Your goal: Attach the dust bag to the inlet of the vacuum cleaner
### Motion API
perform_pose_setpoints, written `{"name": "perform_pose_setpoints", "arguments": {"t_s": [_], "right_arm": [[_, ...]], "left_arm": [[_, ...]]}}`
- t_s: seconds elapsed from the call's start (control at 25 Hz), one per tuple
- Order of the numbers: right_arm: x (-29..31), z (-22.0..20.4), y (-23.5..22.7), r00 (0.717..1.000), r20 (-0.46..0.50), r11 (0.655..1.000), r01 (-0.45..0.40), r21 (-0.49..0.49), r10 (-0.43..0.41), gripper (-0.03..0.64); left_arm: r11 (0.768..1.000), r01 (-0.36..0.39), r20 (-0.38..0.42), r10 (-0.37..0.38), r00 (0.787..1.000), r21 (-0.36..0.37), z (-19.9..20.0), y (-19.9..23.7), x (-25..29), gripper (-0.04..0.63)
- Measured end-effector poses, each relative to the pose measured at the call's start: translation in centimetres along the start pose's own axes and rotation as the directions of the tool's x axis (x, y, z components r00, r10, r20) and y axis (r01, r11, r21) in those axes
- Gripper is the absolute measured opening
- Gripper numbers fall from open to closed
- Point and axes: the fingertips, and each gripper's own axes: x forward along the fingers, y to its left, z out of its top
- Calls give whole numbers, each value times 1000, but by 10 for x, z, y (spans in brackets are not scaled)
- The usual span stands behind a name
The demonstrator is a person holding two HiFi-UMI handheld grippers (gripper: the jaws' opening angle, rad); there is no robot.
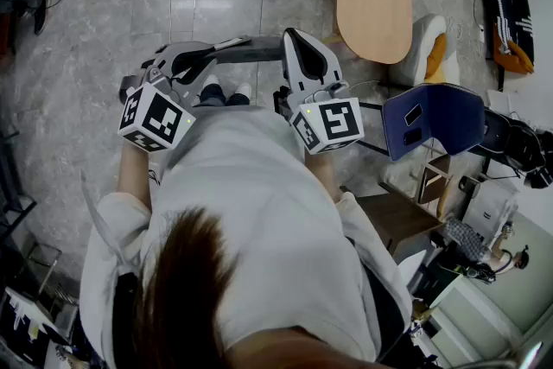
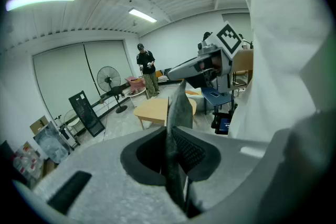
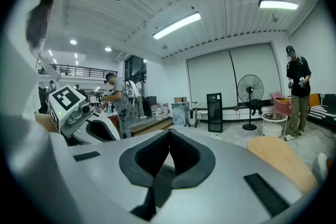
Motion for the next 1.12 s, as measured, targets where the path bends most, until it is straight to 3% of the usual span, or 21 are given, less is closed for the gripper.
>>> {"name": "perform_pose_setpoints", "arguments": {"t_s": [0.52,0.92,1.12], "right_arm": [[-14,-9,-28,999,-17,998,-48,-39,48,2],[-20,-18,-38,998,-10,998,-67,3,67,2],[2,-21,-46,998,-18,998,-56,26,57,2]], "left_arm": [[998,-46,5,47,999,-29,17,-13,27,40],[999,-30,-40,29,999,-36,12,-16,41,40],[998,-16,-38,14,999,-54,1,4,49,40]]}}
